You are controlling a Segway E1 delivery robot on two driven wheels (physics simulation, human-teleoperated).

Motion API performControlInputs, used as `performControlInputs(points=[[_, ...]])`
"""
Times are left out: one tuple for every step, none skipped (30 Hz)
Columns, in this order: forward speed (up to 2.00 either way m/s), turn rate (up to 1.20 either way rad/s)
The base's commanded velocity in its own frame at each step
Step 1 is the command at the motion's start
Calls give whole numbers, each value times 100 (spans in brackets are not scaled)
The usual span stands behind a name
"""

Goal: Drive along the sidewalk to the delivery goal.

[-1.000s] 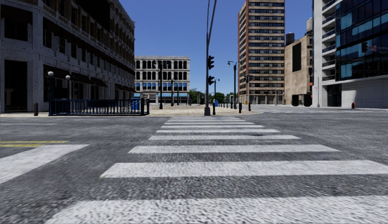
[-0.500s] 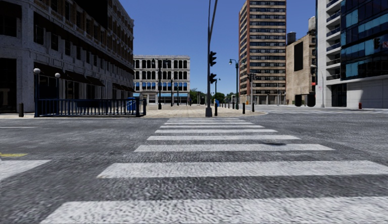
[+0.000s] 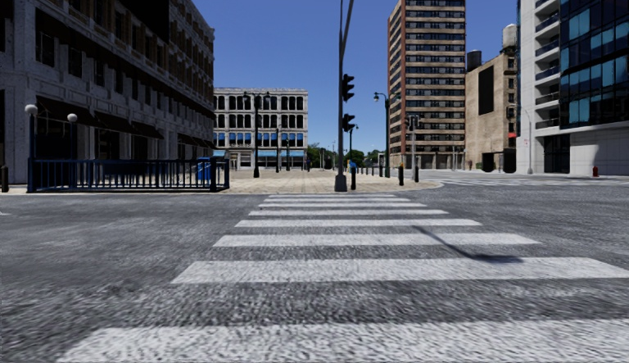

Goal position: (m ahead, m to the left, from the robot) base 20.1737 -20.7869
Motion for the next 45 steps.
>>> performControlInputs(points=[[200, 0], [200, 0], [200, 0], [200, 0], [200, 0], [200, 0], [200, 0], [200, 0], [200, 0], [200, 0], [200, 0], [200, 0], [200, 0], [200, 0], [200, 0], [200, 0], [200, 0], [200, 0], [200, 0], [200, 0], [200, 0], [200, 0], [200, 0], [200, 0], [200, 0], [200, 0], [200, 0], [200, 0], [200, 0], [200, 0], [200, 0], [200, 0], [200, 0], [200, 0], [200, 0], [200, 0], [200, 0], [200, 0], [200, 0], [200, 0], [200, 0], [200, 0], [200, 0], [200, 0], [200, 0]])
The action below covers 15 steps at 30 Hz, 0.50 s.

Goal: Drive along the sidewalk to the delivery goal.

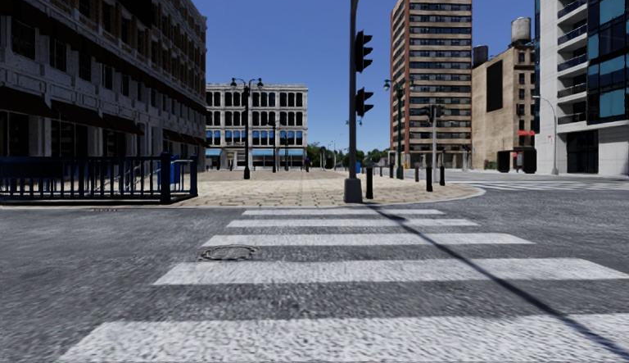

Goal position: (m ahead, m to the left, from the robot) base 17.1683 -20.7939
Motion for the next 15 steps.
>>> performControlInputs(points=[[200, 0], [200, 0], [200, 0], [200, 0], [200, 0], [200, 0], [200, 0], [200, 0], [200, 0], [200, 0], [200, 0], [200, 0], [200, 0], [200, 0], [200, 0]])
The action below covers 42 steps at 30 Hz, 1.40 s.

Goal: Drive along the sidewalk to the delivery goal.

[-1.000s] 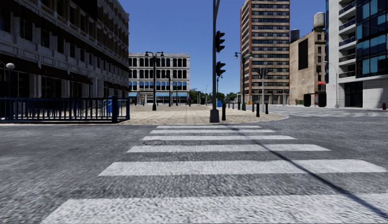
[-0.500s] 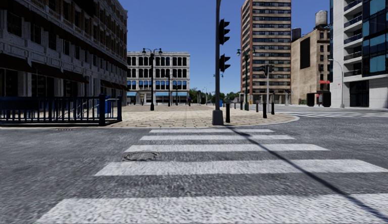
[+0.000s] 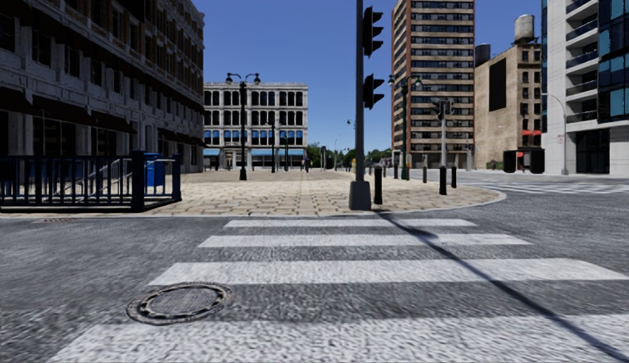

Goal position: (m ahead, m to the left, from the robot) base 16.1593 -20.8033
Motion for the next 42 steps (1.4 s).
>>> performControlInputs(points=[[200, 0], [200, 0], [200, 0], [200, 0], [200, 0], [200, 0], [200, 0], [200, 0], [200, 0], [200, 0], [200, 0], [200, 0], [200, 0], [200, 0], [200, 1], [200, 13], [200, 13], [200, 36], [200, 56], [200, 63], [200, 63], [200, 64], [200, 44], [200, 44], [200, 4], [200, 0], [200, 0], [200, 0], [200, 0], [200, 0], [200, 0], [200, 0], [200, 0], [200, 0], [200, 0], [200, 0], [200, 0], [199, 0], [194, 0], [183, 0], [177, 0], [177, 0]])
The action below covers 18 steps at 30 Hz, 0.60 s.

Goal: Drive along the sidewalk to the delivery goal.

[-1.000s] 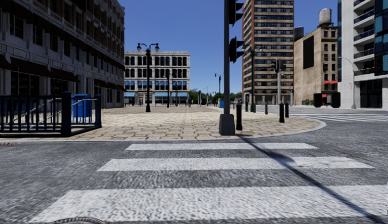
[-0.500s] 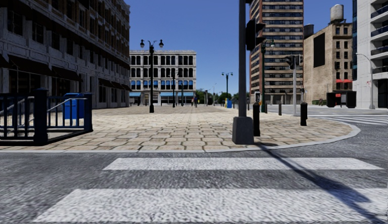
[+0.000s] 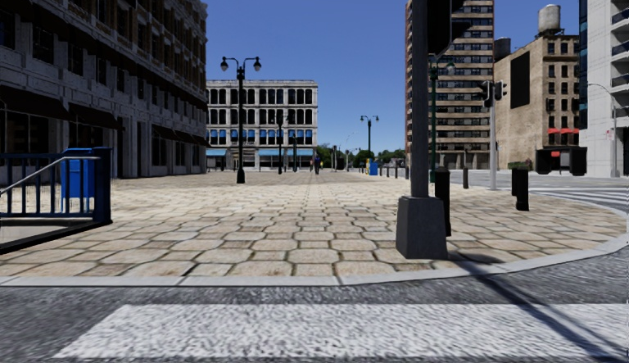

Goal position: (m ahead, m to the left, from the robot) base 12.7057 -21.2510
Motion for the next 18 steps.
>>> performControlInputs(points=[[173, 0], [171, 0], [167, 0], [167, 0], [161, 0], [158, 0], [156, 0], [154, 0], [153, 0], [153, 0], [151, 0], [149, 0], [149, 0], [148, 0], [147, 0], [147, 0], [147, 0], [147, 0]])
